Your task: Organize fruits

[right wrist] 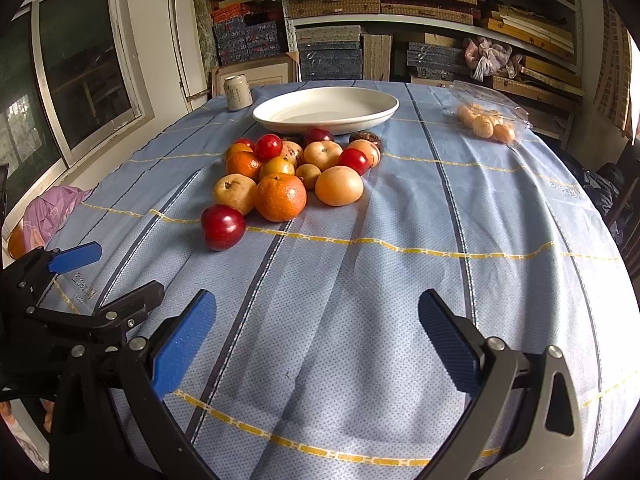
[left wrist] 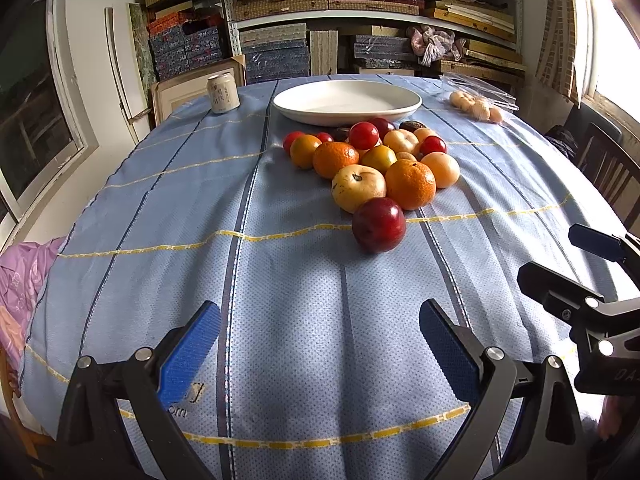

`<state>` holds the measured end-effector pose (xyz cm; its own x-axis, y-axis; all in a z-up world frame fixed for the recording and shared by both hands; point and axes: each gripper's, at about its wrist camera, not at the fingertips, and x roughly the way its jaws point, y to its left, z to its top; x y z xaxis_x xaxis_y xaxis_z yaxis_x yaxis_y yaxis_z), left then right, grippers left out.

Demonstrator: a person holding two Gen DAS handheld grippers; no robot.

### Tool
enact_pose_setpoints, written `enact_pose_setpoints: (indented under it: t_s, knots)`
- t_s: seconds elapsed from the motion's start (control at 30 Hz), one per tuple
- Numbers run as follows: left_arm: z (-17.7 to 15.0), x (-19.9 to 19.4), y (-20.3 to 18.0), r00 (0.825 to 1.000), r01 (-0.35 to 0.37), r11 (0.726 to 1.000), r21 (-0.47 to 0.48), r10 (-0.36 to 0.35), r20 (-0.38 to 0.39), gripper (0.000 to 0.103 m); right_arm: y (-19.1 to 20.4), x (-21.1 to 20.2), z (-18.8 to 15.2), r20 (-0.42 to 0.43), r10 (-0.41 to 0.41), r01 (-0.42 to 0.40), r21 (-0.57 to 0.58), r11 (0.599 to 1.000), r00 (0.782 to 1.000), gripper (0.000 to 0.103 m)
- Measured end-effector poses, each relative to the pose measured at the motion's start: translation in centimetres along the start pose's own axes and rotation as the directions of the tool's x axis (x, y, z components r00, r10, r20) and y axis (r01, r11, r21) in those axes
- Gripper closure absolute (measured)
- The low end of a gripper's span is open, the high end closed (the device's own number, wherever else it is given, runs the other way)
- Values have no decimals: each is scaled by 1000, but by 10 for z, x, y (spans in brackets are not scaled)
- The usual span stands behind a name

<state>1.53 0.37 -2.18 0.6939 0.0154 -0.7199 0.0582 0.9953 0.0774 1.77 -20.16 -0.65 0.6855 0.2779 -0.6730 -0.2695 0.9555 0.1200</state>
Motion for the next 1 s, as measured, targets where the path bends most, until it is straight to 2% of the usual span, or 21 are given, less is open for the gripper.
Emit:
enact_pose_setpoints:
  t_s: [1.0]
  knots:
    - [3, 22, 2, 999, 0, 1000, 3, 0, -44, 3, -11, 11, 6, -17, -4, 4, 0, 1000, 1000, 4]
